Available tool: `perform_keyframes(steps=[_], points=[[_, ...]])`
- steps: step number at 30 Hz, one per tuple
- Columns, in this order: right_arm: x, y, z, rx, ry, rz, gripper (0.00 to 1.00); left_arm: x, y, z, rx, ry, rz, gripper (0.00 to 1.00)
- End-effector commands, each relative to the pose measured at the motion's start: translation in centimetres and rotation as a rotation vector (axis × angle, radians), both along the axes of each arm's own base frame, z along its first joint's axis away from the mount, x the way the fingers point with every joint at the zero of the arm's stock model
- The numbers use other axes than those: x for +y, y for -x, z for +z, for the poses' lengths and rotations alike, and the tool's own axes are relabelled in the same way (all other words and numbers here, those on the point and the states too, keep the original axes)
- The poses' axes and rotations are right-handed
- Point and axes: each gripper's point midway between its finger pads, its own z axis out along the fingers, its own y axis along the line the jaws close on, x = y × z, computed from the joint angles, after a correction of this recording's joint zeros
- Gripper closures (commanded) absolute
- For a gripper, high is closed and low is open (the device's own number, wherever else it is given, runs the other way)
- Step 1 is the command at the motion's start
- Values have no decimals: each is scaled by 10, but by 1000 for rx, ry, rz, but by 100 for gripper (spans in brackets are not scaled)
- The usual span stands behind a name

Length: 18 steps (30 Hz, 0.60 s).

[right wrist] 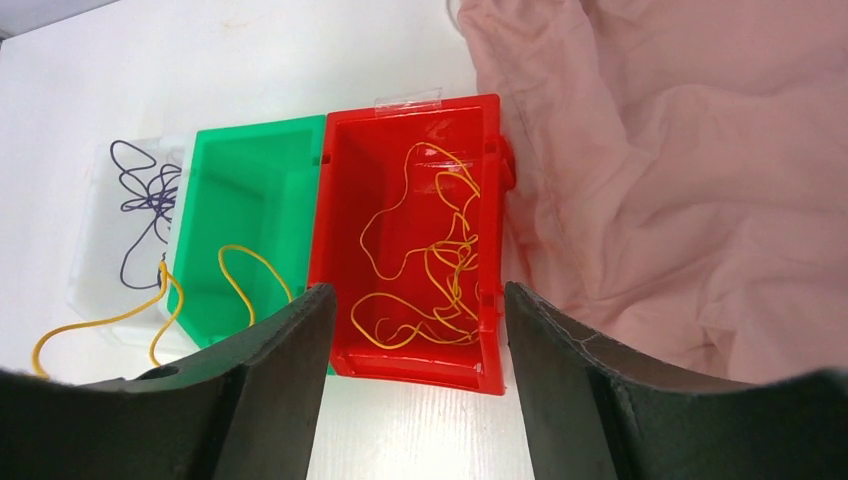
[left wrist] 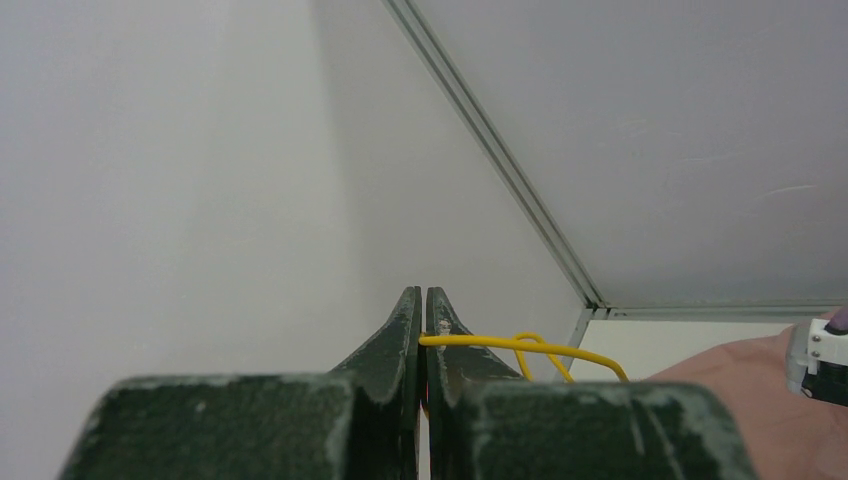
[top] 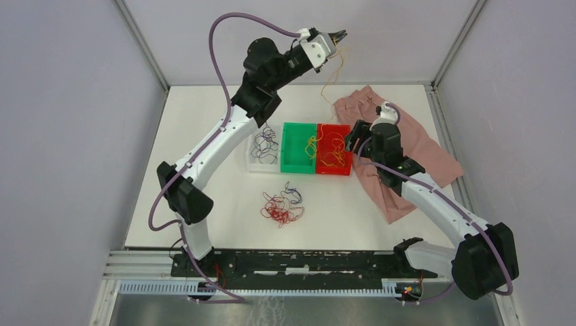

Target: Untangle the cables

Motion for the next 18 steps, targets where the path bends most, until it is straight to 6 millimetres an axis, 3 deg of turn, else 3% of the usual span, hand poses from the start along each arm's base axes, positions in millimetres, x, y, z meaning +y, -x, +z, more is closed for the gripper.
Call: perform_keyframes(steps=[1, 7, 13, 18], points=[[8, -9, 15, -52, -57, 18, 31, 8, 10, 44, -84, 86, 7, 97], [12, -10, 16, -50, -68, 29, 31, 4, 7, 39, -74, 71, 3, 97], [9, -10, 14, -41, -64, 26, 31, -4, -6, 2, -38, 13, 18, 97], [5, -12, 7, -25, -56, 16, 31, -12, -16, -13, -12, 11, 16, 97]])
